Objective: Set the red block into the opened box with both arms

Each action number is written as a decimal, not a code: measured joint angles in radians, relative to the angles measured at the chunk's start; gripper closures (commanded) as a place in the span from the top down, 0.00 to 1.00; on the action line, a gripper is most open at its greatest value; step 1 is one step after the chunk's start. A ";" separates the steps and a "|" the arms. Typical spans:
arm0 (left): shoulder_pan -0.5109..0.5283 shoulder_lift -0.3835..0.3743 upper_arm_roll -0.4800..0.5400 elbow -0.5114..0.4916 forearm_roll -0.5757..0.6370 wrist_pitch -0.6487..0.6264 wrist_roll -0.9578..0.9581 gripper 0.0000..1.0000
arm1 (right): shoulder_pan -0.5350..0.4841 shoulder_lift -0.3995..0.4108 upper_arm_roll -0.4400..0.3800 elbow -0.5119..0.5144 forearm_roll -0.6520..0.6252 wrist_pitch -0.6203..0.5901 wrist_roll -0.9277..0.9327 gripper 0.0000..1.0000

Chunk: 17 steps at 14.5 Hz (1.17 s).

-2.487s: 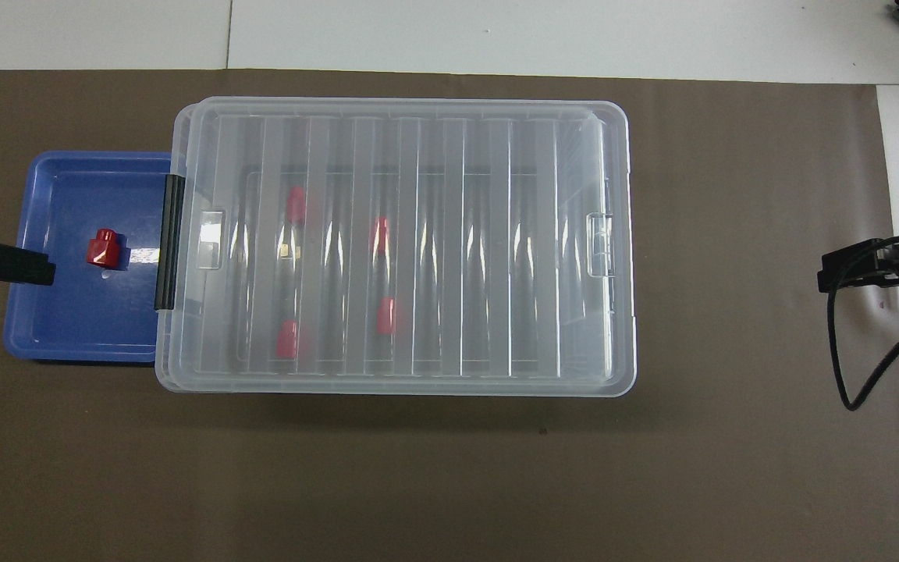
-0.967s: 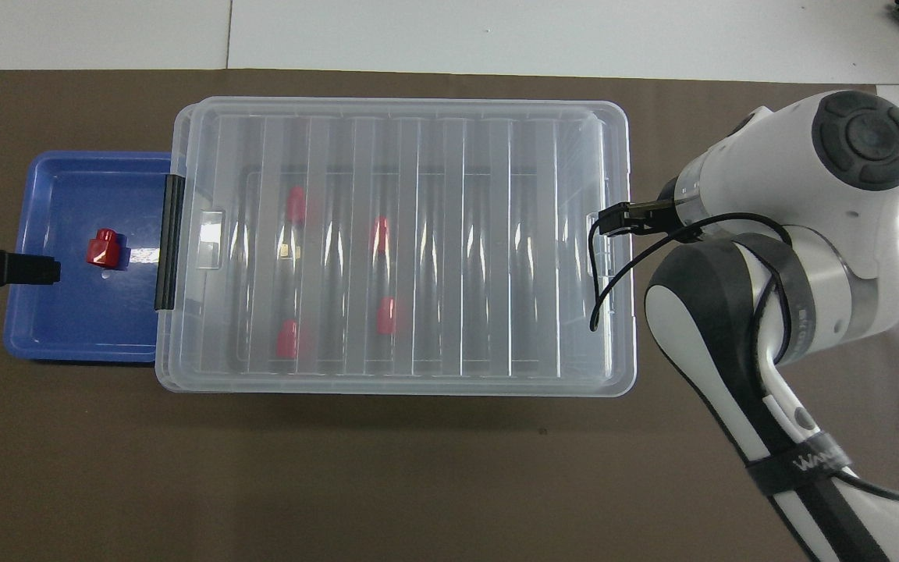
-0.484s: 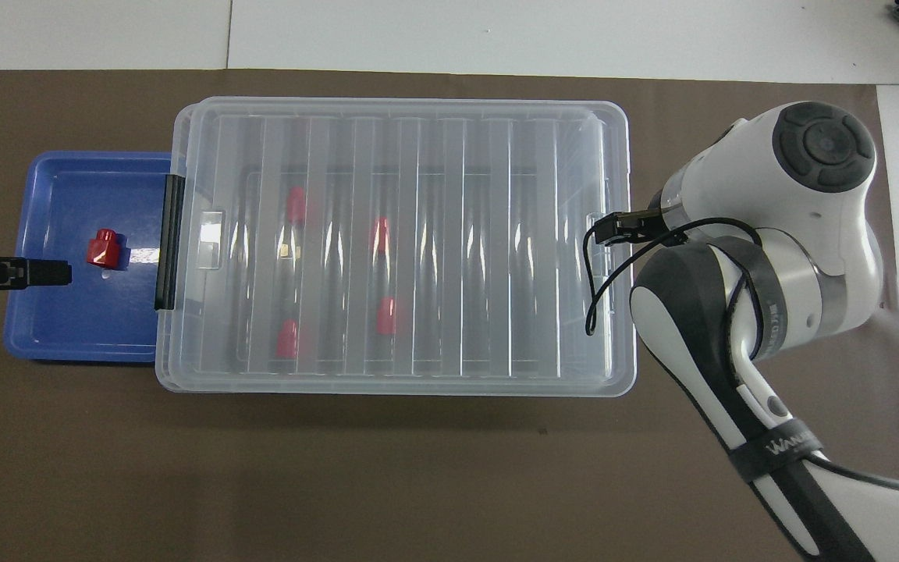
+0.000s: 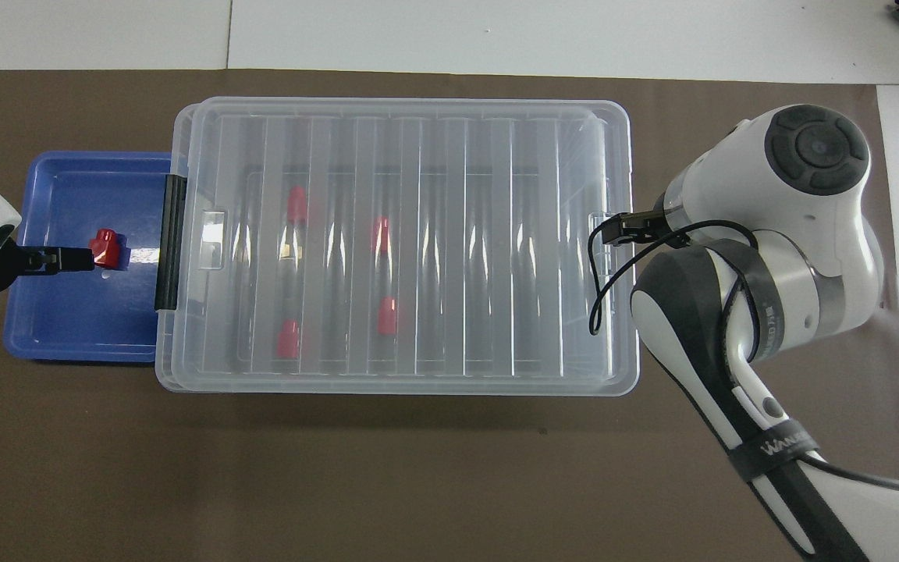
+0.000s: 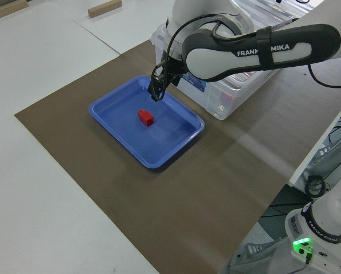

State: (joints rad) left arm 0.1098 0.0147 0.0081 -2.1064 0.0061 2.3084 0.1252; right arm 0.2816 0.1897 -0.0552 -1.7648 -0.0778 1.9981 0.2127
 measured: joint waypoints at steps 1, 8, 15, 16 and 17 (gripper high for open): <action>0.005 0.018 0.000 -0.009 0.000 0.039 0.002 1.00 | 0.000 0.000 -0.001 0.000 -0.012 0.000 0.003 1.00; 0.020 0.117 0.001 -0.052 0.000 0.195 0.003 1.00 | -0.004 0.000 -0.007 0.001 -0.062 -0.018 0.012 1.00; 0.027 0.211 0.001 -0.053 0.000 0.290 0.006 1.00 | -0.041 -0.002 -0.010 0.004 -0.078 -0.027 0.012 1.00; 0.027 0.226 0.001 -0.053 0.000 0.309 0.006 1.00 | -0.046 -0.002 -0.011 0.004 -0.081 -0.029 0.012 1.00; 0.027 0.240 0.001 -0.053 0.000 0.326 0.006 1.00 | -0.050 -0.002 -0.011 0.005 -0.086 -0.031 0.012 1.00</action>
State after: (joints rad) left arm 0.1366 0.2543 0.0086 -2.1595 0.0062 2.6348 0.1314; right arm 0.2319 0.1873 -0.0658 -1.7602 -0.1640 1.9670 0.2244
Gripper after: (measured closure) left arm 0.000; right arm 0.000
